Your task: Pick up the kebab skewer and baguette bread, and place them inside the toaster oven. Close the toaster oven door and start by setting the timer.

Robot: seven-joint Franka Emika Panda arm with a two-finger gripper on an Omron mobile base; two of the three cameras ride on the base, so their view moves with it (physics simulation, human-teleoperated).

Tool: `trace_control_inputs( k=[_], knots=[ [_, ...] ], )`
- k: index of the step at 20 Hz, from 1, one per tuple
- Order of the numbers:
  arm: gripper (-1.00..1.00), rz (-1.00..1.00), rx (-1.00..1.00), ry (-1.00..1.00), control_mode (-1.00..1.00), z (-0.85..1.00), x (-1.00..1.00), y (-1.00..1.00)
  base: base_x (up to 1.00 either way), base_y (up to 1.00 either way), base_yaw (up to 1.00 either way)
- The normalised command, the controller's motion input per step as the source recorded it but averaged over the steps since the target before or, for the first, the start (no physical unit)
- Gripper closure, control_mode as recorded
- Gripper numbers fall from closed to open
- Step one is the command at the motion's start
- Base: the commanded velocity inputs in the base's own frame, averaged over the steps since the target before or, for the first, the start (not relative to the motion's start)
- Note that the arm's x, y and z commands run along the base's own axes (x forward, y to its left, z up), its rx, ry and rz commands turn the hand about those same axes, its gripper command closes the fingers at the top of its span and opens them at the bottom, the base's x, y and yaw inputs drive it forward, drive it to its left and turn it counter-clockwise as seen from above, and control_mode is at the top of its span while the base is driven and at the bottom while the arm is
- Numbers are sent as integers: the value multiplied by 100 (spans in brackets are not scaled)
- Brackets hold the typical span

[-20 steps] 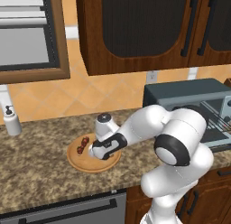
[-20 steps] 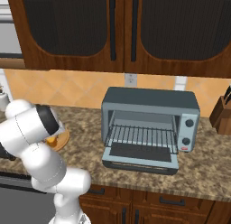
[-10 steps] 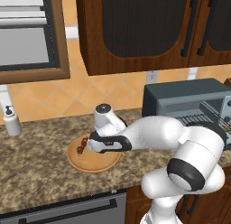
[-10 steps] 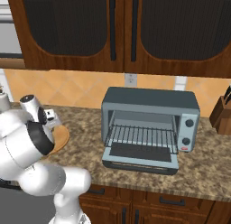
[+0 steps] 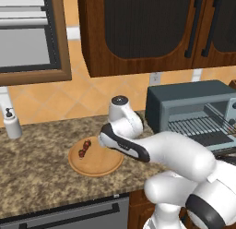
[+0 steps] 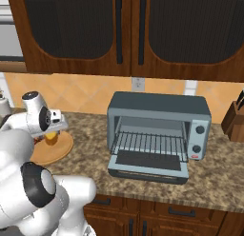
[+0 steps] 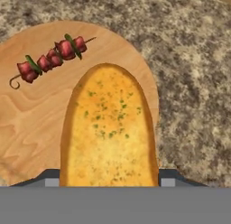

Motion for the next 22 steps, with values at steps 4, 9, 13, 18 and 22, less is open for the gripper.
trace_control_inputs(
  k=[4, 9, 13, 18, 22],
  knots=[
    [100, -10, 8, 0, -100, 46, -49, -52, 0, 0, 0],
    [100, -14, 12, 0, -100, 26, -66, -57, 0, 0, 0],
    [100, -13, 11, 0, -100, 22, -50, -70, 0, 0, 0],
    [100, -14, 11, 0, -100, 32, -30, -75, 0, 0, 0],
    [100, -14, 12, 0, -100, 28, -50, -79, 0, 0, 0]
  ],
)
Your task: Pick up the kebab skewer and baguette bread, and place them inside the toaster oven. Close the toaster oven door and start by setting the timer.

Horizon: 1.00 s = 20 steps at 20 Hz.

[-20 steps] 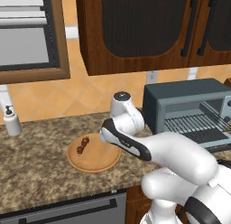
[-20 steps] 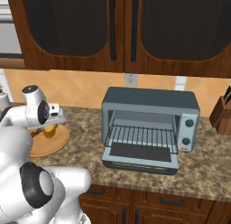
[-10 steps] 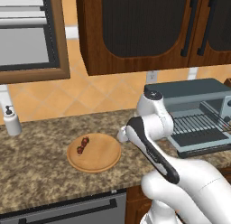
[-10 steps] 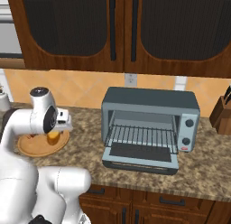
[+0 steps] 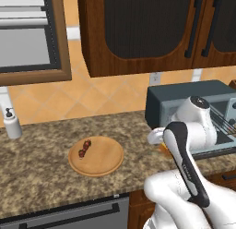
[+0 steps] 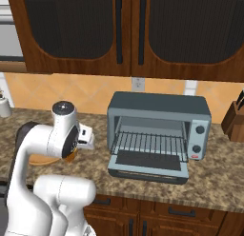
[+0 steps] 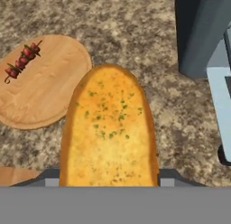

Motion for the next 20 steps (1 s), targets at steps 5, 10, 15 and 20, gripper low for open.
trace_control_inputs(
  k=[5, 10, 15, 20],
  knots=[
    [100, -14, 13, 0, -100, 26, -50, -79, 0, 0, 0],
    [100, -18, 10, 0, -100, 30, -19, -67, 0, 0, 0],
    [100, -26, 8, -3, -100, 21, -7, -59, 0, 0, 0],
    [100, -34, 12, -2, -100, 25, 0, -53, 0, 0, 0]
  ],
)
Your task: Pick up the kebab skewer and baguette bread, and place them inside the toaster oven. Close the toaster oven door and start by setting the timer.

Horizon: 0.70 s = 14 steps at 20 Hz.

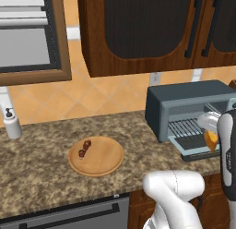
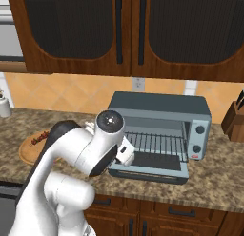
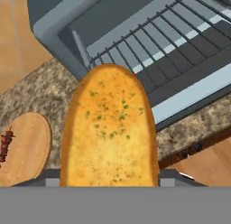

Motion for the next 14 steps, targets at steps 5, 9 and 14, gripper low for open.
trace_control_inputs(
  k=[5, 9, 14],
  knots=[
    [100, -35, 17, 0, -100, 21, 0, -74, 0, 0, 0],
    [100, -41, 19, 0, -100, 19, 6, -72, 0, 0, 0],
    [100, -48, 24, -3, -100, 5, 16, -43, 0, 0, 0]
  ],
)
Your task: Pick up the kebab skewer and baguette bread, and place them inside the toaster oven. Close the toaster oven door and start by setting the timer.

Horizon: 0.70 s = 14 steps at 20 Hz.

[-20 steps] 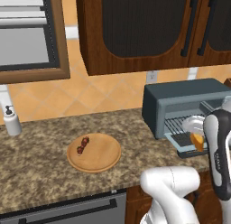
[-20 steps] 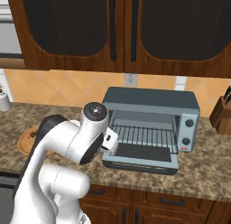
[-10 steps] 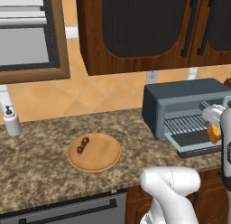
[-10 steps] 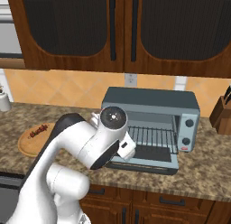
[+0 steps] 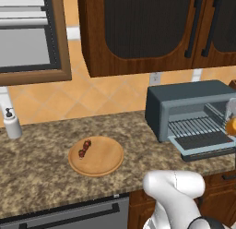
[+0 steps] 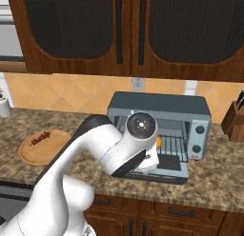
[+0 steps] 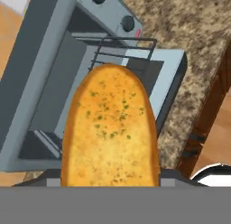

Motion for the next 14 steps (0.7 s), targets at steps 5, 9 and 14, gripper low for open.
trace_control_inputs(
  k=[5, 9, 14],
  knots=[
    [100, -42, 16, -5, -100, -1, 58, -7, 0, 0, 0],
    [100, -13, 8, -2, -100, -6, 68, 0, 0, 0, 0],
    [100, -1, 0, 0, -100, -24, 52, 0, 0, 0, 0]
  ],
)
